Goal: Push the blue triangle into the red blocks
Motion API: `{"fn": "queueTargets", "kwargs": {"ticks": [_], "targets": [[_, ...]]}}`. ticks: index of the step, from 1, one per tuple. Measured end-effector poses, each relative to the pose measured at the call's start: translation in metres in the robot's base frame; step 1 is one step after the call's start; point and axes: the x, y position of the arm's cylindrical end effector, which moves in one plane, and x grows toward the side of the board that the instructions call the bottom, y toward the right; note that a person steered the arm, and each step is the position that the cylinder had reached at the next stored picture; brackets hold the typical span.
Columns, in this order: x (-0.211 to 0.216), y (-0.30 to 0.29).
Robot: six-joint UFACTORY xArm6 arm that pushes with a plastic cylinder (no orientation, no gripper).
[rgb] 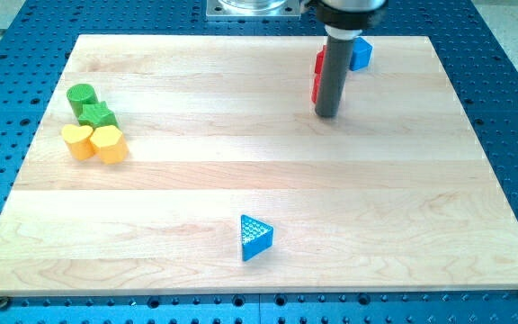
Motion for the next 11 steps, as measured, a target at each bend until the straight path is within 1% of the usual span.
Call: {"fn": "queueTargets", "kwargs": {"ticks": [1, 2, 3, 4, 5, 6, 7, 8, 9, 10, 11], "targets": [[-0.019, 0.020], [0.004, 0.020], [0.089, 0.012], [0.213, -0.001], [0.244, -0.074], [0.234, -0.130], [0.187, -0.149], [0.162, -0.140], [0.126, -0.085], [0.141, -0.032], [0.154, -0.014]]}}
